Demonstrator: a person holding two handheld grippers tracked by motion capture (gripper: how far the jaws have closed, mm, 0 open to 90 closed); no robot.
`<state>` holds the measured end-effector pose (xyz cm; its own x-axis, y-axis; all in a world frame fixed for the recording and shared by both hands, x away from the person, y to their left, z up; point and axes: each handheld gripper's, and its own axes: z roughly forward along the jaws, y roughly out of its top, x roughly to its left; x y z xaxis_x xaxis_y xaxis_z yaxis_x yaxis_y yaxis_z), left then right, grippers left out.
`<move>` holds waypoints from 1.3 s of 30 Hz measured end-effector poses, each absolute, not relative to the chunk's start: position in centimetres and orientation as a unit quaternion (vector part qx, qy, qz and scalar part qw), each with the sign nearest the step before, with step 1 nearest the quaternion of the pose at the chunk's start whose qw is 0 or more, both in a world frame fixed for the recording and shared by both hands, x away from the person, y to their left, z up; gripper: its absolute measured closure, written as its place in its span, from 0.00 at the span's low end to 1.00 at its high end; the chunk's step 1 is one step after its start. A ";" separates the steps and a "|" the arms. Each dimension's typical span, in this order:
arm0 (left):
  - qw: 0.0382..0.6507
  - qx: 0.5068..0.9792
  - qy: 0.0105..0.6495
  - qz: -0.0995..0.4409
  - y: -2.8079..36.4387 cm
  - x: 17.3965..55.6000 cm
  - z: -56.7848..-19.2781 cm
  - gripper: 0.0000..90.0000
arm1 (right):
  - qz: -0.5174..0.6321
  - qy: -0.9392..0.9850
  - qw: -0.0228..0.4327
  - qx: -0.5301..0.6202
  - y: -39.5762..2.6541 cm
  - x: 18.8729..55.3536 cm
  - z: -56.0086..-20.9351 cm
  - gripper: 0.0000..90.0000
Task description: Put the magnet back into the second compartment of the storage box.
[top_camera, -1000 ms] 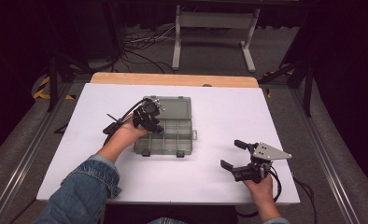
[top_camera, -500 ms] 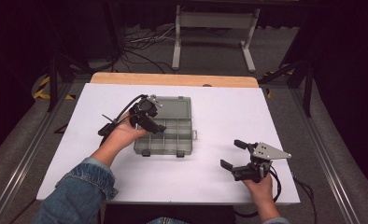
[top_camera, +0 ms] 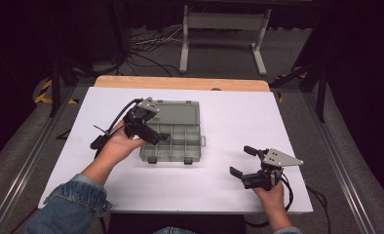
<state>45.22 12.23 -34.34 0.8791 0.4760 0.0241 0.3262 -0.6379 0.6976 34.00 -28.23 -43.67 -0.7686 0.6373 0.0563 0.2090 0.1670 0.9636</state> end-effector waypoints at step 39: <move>0.585 0.762 0.227 0.160 22.7 37.5 -38.9 0.02 | 0.591 0.730 0.212 0.268 -28.3 33.4 -43.2 0.01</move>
<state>37.47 22.70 -38.91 0.8458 0.5330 -0.0227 0.1598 -0.2126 0.9640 33.39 -28.29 -43.19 -0.7664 0.6424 0.0065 0.1400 0.1572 0.9776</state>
